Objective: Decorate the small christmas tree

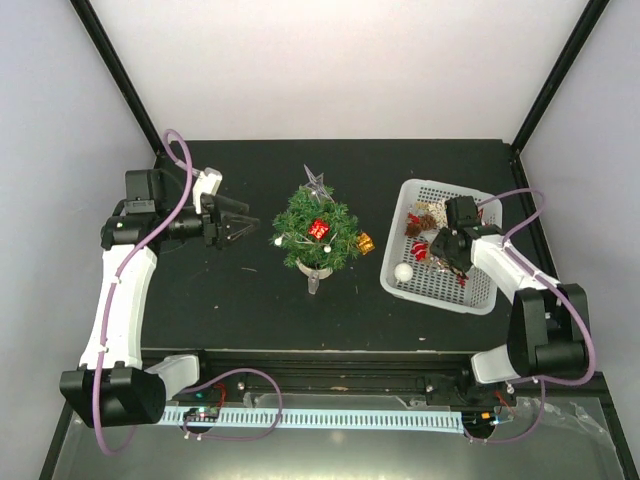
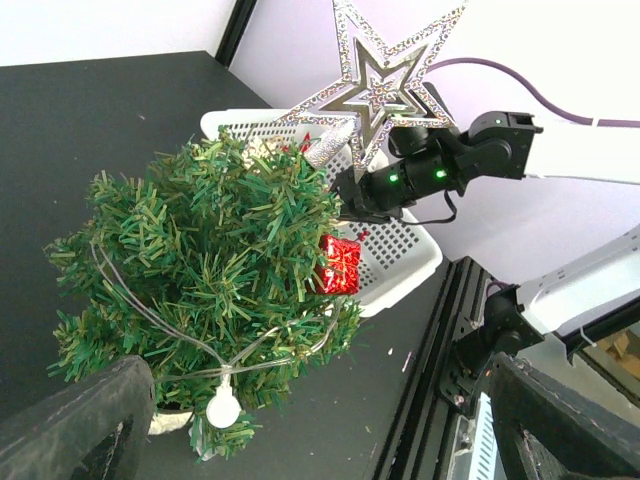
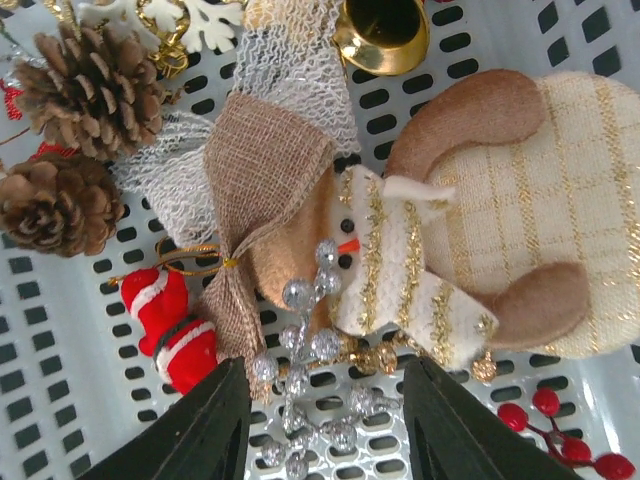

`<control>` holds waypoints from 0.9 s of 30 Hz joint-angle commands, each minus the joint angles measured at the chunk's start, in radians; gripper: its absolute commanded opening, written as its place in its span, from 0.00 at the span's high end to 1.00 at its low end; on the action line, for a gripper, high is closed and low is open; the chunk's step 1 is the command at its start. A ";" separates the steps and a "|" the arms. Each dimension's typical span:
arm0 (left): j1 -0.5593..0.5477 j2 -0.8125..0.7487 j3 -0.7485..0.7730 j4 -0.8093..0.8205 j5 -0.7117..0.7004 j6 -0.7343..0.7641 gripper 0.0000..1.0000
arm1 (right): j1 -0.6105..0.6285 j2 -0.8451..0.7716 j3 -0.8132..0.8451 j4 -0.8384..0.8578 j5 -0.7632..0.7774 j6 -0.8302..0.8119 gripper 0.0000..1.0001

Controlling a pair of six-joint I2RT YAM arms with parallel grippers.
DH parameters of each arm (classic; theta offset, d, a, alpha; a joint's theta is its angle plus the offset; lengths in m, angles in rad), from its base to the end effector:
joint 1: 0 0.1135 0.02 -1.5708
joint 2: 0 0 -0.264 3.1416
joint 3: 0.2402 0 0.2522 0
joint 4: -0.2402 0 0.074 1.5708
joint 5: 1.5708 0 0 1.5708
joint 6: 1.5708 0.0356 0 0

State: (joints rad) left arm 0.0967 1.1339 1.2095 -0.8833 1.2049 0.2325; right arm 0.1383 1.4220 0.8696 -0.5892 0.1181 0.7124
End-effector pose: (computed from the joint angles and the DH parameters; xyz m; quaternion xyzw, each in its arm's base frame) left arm 0.2102 -0.0130 0.3683 0.2624 0.7486 -0.4685 0.3888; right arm 0.2644 0.0326 0.1977 0.2882 0.9319 0.0352 0.2174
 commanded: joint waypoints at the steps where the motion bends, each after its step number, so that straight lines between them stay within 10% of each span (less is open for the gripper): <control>1: 0.000 -0.001 0.044 -0.001 0.012 0.019 0.08 | -0.017 0.031 0.011 0.063 -0.017 -0.009 0.55; 27: -0.106 0.449 0.087 0.171 -0.424 0.109 0.39 | 0.033 -0.264 -0.040 -0.012 -0.083 -0.075 0.54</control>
State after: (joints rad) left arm 0.0216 1.5322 1.2694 -0.8314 0.8547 0.3717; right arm 0.1463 1.1980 0.8314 -0.5728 0.0422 0.6506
